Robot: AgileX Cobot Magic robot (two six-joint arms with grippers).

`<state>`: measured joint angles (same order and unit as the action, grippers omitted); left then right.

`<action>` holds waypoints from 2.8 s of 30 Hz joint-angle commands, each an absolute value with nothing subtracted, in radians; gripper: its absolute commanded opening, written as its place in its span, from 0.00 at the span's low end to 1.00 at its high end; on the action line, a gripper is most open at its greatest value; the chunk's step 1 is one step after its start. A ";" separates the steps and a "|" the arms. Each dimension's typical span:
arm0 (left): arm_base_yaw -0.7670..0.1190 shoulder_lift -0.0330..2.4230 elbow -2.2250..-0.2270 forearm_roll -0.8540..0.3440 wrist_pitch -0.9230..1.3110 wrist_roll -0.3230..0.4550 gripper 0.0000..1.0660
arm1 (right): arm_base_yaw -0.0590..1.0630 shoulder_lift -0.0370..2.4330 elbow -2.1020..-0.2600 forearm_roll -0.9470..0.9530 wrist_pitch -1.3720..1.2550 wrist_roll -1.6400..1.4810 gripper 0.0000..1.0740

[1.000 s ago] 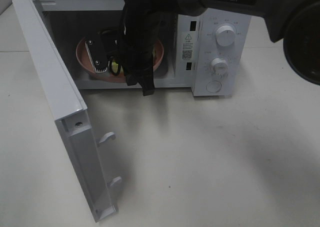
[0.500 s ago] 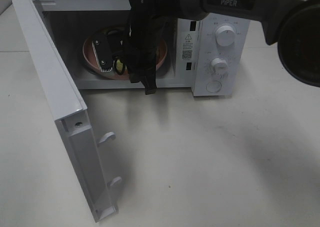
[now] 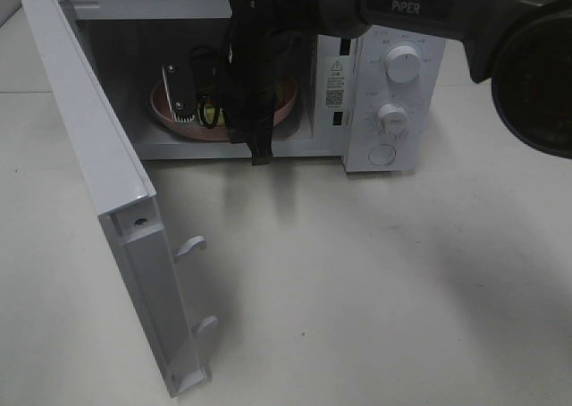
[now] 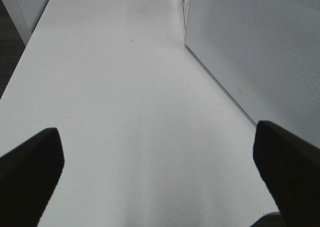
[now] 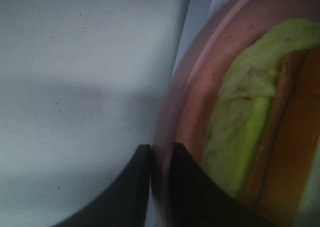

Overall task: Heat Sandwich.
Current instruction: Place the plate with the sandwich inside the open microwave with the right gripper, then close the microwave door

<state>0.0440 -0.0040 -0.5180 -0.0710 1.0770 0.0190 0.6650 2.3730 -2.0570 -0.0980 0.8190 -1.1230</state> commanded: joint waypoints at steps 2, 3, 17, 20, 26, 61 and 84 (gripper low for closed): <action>0.048 -0.020 -0.517 -0.069 1.072 0.019 0.92 | 0.663 2.364 -2.066 -0.107 0.804 -1.068 0.44; 0.048 -0.020 -0.517 -0.069 1.072 0.019 0.92 | 0.663 2.364 -2.066 -0.107 0.804 -1.049 0.57; 0.048 -0.020 -0.517 -0.069 1.072 0.019 0.92 | 0.663 2.362 -2.066 -0.101 0.804 -0.981 0.76; 0.048 -0.020 -0.517 -0.069 1.072 0.019 0.92 | 0.665 2.361 -2.066 -0.102 0.804 -0.979 0.75; 0.048 -0.020 -0.517 -0.069 1.072 0.019 0.92 | 0.665 2.352 -2.056 -0.106 0.794 -0.975 0.74; 0.048 -0.020 -0.517 -0.069 1.072 0.019 0.92 | 0.665 1.877 -1.356 -0.154 0.485 -0.938 0.71; 0.048 -0.020 -0.517 -0.069 1.072 0.019 0.92 | 0.665 1.518 -1.002 -0.154 0.469 -0.628 0.71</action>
